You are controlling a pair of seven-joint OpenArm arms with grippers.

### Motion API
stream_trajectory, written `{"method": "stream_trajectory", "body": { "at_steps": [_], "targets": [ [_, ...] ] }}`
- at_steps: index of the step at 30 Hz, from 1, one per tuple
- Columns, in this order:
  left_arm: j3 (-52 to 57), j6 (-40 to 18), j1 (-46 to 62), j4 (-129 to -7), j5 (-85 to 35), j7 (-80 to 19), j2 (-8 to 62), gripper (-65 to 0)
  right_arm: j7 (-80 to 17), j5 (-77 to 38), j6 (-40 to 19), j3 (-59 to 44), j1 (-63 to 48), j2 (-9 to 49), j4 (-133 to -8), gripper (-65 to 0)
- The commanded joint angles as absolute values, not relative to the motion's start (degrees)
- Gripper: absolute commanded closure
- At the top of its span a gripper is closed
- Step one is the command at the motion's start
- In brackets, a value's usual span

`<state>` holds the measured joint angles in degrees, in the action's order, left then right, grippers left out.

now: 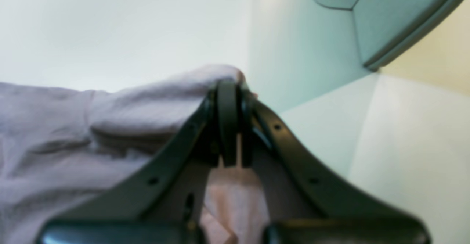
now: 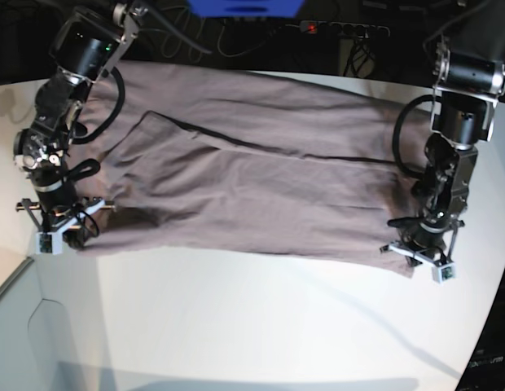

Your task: Layout the t-shirt on the table in an organized manner, then fold the t-shirt properly

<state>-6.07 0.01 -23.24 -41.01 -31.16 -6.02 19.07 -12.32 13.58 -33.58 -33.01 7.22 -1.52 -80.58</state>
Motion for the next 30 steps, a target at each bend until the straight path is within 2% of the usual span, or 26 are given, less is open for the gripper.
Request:
{"method": "stream_trajectory", "body": {
  "at_steps": [1,12,15,19,30],
  "targets": [
    [-5.8,0.0,-24.8,-42.2,-31.3,-4.7,19.8,-0.1,-10.5,12.6,-34.7,-32.9,7.6,-1.4,-82.3,0.0],
    [-5.6,0.0,-23.7,-42.2,-31.4,-4.5,19.8,-0.1,-10.5,11.1,-34.9,-32.9,2.4,-4.1,-91.1,0.0],
    [-2.2,0.0,-22.5,-42.6,-31.4,-4.5,19.5,-0.1,-10.5,9.1,-34.9,-32.9,0.1,-4.5,-94.1,0.0],
    [2.0,0.0,-20.2,-46.4,-31.4,-4.6,19.3,-0.1,-10.5,8.4,-34.9,-32.9,-1.6,-6.0,-96.7,0.0],
    [3.9,0.0,-12.8,-58.9,-31.4,-4.5,19.3,-0.1,-10.5,0.3,-34.9,-33.3,-11.7,-6.3,-104.6,0.0]
  ]
}}
